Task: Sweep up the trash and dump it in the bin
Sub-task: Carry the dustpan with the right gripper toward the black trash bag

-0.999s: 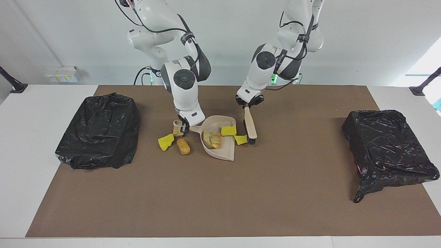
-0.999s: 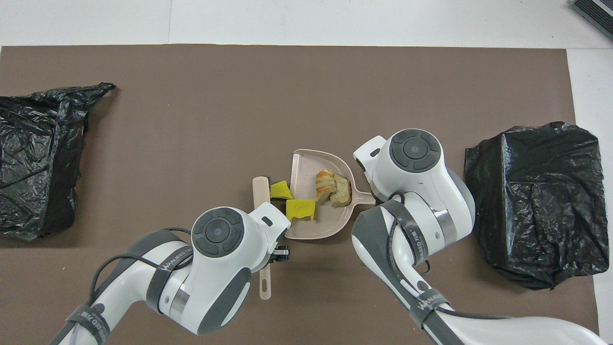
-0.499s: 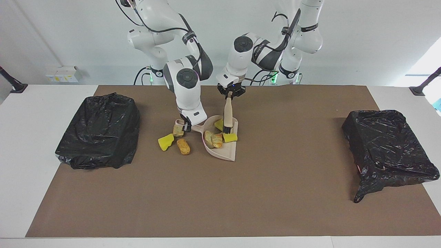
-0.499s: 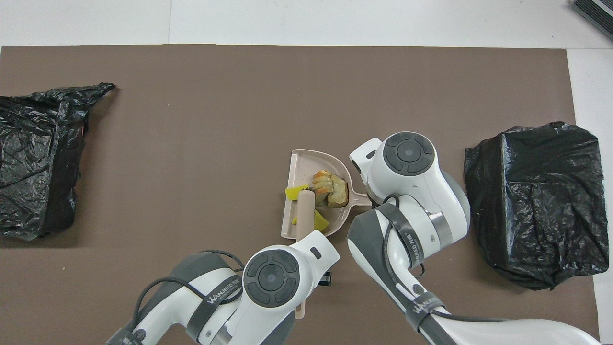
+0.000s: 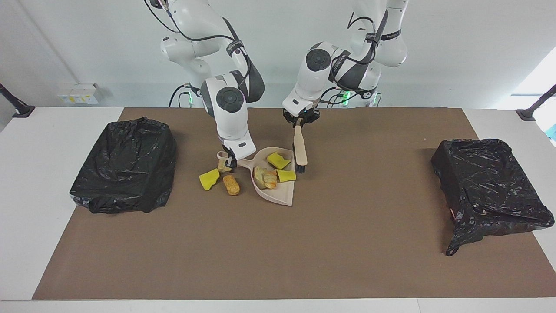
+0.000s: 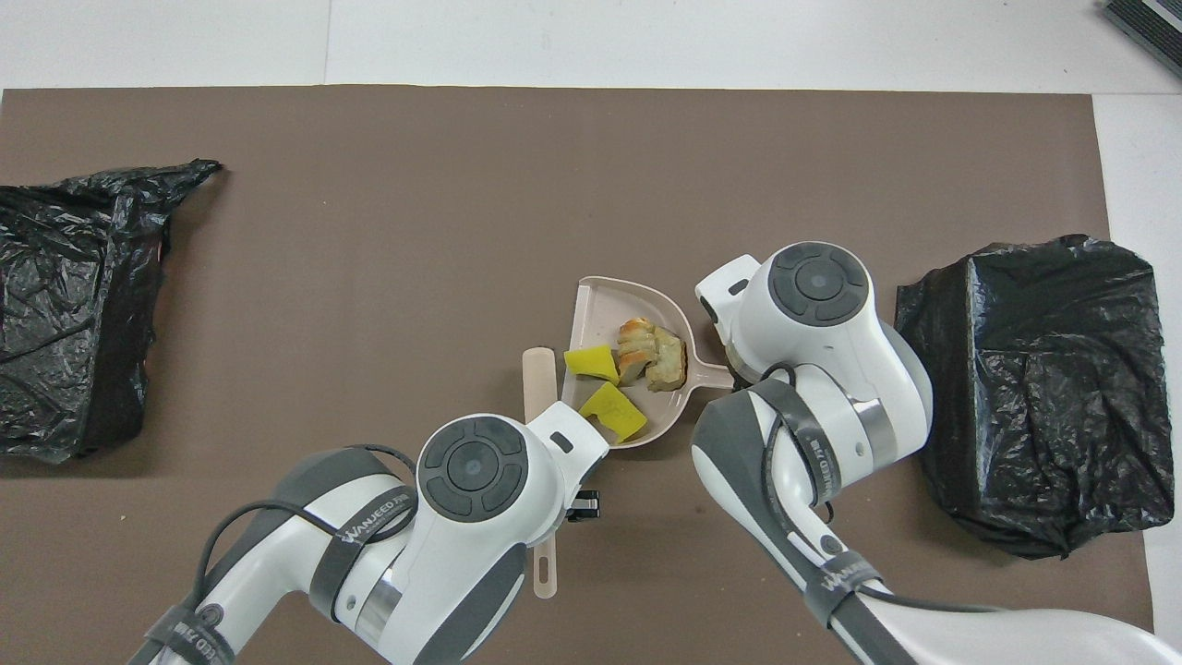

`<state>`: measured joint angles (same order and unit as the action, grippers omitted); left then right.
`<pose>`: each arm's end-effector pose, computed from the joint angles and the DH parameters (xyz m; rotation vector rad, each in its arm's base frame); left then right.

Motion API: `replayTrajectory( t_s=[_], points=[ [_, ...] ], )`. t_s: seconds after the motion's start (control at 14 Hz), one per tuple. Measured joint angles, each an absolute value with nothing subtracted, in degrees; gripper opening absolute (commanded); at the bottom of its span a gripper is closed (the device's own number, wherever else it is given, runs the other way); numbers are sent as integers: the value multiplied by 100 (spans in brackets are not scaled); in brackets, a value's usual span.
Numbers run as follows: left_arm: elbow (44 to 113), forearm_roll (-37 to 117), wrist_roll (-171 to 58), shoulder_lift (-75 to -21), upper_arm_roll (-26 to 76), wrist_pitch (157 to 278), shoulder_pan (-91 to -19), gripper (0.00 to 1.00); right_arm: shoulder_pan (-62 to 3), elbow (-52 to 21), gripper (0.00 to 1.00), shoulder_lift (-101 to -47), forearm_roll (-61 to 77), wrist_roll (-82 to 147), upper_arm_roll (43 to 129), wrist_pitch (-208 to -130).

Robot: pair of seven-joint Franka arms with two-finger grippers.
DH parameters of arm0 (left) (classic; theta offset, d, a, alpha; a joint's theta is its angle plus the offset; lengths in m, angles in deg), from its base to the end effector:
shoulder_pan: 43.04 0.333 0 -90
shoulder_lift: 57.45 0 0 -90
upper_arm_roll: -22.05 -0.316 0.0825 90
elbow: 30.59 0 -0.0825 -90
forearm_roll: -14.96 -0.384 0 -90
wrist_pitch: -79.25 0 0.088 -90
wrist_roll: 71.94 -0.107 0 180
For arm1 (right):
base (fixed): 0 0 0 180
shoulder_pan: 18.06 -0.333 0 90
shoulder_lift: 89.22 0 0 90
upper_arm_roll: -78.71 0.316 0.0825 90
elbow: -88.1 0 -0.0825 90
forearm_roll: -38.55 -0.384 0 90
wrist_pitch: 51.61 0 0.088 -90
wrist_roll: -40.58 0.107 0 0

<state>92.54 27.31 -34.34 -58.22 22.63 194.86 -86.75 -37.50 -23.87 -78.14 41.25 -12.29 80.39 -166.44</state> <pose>0.3651 -0.3737 0.3988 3.0589 -0.0181 -0.3257 0.5426 0.2060 0.3686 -2.4768 -1.9106 0.2312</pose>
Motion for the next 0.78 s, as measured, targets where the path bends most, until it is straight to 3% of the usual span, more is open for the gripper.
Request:
replayTrajectory(
  t_s=[0.5,0.78],
  points=[
    [9701,2568,-2817,-6083,2329,19153,-8721,0,-2608,-2356,0,-8919,3924,-2092,7999,-15949],
    [10268,2568,-2560,-6194,2407,19782,-9202,0,-1134,-2337,0,-9626,3856,-3878,7889,-15226]
  ],
)
